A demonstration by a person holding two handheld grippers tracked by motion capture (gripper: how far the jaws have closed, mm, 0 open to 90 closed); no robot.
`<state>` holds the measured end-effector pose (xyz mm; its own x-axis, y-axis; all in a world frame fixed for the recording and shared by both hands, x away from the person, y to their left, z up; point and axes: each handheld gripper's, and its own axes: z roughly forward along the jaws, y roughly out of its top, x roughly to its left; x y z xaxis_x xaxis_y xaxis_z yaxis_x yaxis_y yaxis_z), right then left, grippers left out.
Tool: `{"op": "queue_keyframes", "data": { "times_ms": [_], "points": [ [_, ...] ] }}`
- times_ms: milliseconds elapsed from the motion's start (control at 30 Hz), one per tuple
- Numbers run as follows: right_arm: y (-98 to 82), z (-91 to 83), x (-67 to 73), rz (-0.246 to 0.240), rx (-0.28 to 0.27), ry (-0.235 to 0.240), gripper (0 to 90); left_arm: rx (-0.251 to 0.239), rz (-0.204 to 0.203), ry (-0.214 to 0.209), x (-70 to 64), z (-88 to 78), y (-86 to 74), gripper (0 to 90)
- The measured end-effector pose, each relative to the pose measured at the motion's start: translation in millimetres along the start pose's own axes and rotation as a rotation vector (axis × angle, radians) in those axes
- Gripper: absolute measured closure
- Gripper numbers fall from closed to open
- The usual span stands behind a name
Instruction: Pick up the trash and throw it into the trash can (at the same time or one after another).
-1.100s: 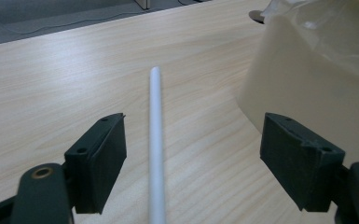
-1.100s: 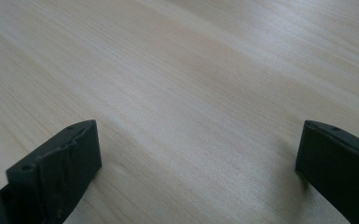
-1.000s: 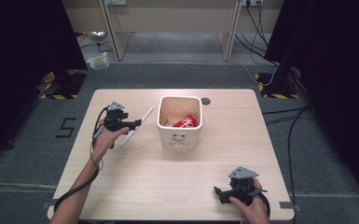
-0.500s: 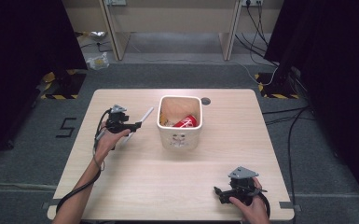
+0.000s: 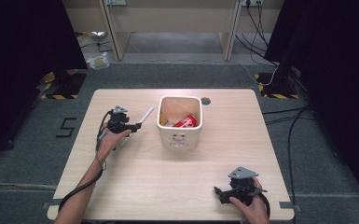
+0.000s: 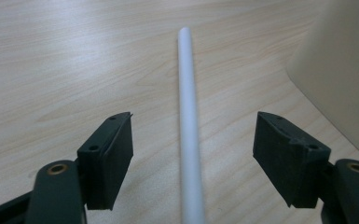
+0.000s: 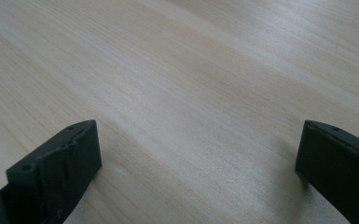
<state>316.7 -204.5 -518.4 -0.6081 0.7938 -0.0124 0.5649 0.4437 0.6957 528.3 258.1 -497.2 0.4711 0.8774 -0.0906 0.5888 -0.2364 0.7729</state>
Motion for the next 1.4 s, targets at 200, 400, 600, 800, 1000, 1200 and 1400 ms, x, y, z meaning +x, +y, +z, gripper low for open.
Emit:
{"op": "queue_keyframes", "data": {
  "times_ms": [200,400,600,800,1000,1200,1400],
  "points": [
    [0.0,0.0,0.0,0.000,0.000,0.000,0.4,0.016,0.009,0.012,0.7,4.8,-3.6,33.5],
    [0.0,0.0,0.0,0.000,0.000,-0.001,0.3,0.036,0.037,0.020,0.0,8.5,-8.8,43.3],
    [0.0,0.0,0.0,0.000,0.000,-0.001,0.4,0.058,0.068,0.031,-2.0,11.2,-12.5,54.2],
    [-0.1,-0.2,0.2,-0.003,0.000,0.001,0.3,0.060,0.074,0.029,-2.6,11.4,-13.4,67.0],
    [-0.1,-0.2,0.3,-0.004,0.000,0.001,0.4,0.079,0.081,0.031,-5.8,10.7,-11.6,77.7],
    [-0.1,-0.2,0.3,-0.003,0.000,0.002,0.3,0.091,0.071,0.031,-7.2,8.5,-10.2,79.1],
    [-0.1,-0.2,0.3,-0.004,0.000,0.002,0.3,0.075,0.058,0.007,-7.7,1.6,-6.6,79.1]
  ]
}}
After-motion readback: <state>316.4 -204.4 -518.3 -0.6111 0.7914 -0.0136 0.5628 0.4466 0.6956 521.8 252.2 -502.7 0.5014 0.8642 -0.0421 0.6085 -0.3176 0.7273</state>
